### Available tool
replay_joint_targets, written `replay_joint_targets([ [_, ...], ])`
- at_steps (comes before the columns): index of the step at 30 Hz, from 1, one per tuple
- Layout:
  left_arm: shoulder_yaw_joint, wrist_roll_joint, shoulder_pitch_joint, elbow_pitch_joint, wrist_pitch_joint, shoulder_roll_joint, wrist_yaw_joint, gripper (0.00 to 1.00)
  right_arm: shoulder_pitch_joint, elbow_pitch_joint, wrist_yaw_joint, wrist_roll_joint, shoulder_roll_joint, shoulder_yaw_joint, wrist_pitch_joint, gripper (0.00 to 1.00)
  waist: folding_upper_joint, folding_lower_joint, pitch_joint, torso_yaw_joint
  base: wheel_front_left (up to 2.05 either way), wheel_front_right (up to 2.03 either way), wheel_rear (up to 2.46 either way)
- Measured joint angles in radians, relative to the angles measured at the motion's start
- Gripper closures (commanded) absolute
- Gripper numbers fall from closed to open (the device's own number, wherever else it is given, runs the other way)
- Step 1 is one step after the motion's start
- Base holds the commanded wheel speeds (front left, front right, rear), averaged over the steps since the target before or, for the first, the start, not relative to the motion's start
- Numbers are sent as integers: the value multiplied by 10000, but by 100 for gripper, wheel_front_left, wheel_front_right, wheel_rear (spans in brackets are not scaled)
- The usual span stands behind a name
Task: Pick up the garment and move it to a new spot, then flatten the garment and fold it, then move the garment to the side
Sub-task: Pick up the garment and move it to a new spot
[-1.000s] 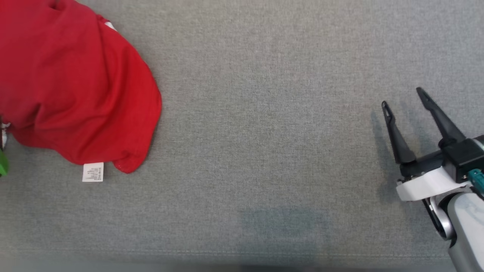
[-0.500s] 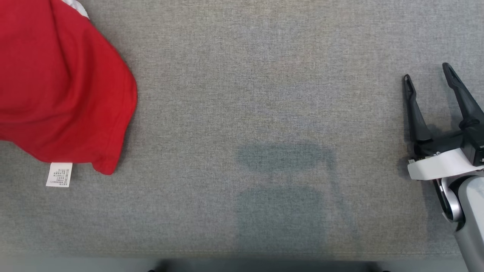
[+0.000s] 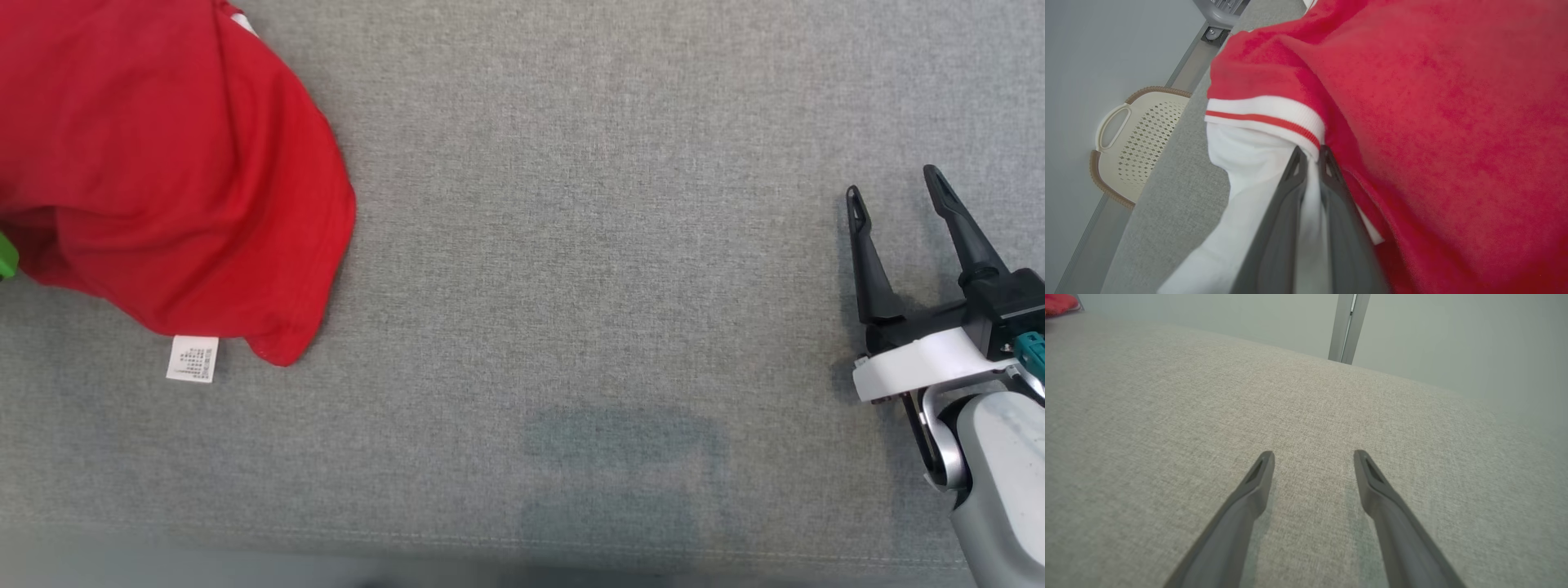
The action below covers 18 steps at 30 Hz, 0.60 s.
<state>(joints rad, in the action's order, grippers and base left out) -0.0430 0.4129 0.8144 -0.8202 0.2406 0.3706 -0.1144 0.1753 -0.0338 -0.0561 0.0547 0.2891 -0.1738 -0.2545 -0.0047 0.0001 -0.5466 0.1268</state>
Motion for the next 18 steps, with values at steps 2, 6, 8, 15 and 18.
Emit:
replay_joint_targets([
  [2, 157, -117, 0, 244, -201, -42, -10, 100, -8, -54, 0, 46, -77, -15, 0, 0, 0, 0, 186, 57, 0, 0, 0],
  [6, 410, -201, 2, 740, -591, -56, -90, 100, -10, -123, 2, 86, -194, -96, 0, 0, 0, 0, 589, 156, 0, 0, 0],
  [8, 516, -217, 4, 1051, -765, -54, -92, 100, -12, -178, 17, 138, -360, -174, 0, 0, 0, 0, 804, 186, 0, 0, 0],
  [15, 1220, -593, 9, 2157, -1022, 8, -102, 100, -221, -418, 31, 272, -780, -384, 0, 0, 0, 0, 1602, 152, 0, 0, 0],
  [18, 1655, -734, 44, 2759, -1108, -54, -102, 100, -425, -522, 31, 384, -922, -387, 0, 0, 0, 0, 1947, 67, 0, 0, 0],
])
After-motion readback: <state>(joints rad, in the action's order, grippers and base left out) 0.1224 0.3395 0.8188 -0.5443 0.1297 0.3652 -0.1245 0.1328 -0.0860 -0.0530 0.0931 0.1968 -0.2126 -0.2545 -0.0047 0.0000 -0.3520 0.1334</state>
